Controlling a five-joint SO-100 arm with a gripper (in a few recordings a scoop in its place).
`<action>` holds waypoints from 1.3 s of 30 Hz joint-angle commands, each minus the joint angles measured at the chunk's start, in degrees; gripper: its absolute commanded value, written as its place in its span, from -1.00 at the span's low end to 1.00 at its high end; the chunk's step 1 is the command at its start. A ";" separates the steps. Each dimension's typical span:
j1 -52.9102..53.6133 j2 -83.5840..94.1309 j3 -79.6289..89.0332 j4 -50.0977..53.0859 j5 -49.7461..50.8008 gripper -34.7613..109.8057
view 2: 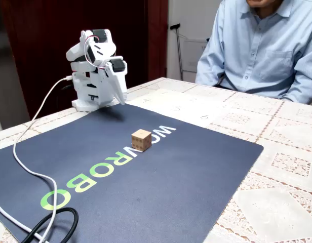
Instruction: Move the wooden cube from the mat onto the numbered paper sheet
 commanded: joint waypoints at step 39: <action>-7.56 0.70 2.46 1.76 -9.32 -0.41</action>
